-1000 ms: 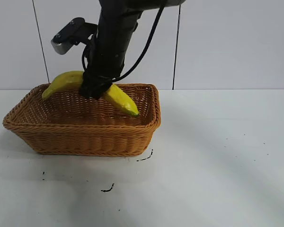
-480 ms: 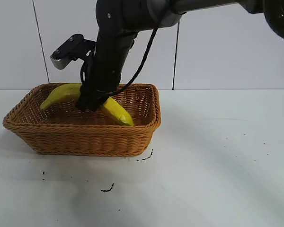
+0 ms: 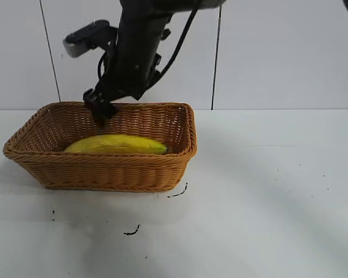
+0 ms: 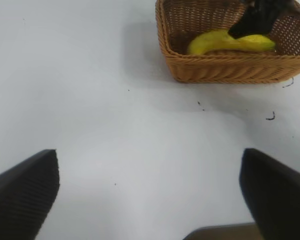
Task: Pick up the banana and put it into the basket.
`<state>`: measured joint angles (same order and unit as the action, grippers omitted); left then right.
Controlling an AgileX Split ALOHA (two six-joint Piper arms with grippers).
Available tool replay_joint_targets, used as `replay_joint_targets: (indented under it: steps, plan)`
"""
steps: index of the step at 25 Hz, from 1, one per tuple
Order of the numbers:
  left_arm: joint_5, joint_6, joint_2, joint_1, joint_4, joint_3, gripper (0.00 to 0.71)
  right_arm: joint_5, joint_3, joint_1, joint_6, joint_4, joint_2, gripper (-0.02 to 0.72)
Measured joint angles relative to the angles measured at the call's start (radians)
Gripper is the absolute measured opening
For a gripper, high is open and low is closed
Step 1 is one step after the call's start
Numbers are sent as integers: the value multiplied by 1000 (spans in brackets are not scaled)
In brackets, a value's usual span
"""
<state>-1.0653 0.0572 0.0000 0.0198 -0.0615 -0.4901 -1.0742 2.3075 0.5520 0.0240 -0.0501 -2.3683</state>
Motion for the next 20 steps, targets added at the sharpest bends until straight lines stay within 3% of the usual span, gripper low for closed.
replay_joint_targets:
  steps: [5,15,20]
  plan:
    - [0,0,0,0,0,0,695,-70,10,-139,-18,2,0,689]
    - [0,0,0,0,0,0,695,-134,11,-462,-24,-2,0,689]
    - [0,0,0,0,0,0,695,-143,11,-533,-24,14,0,689]
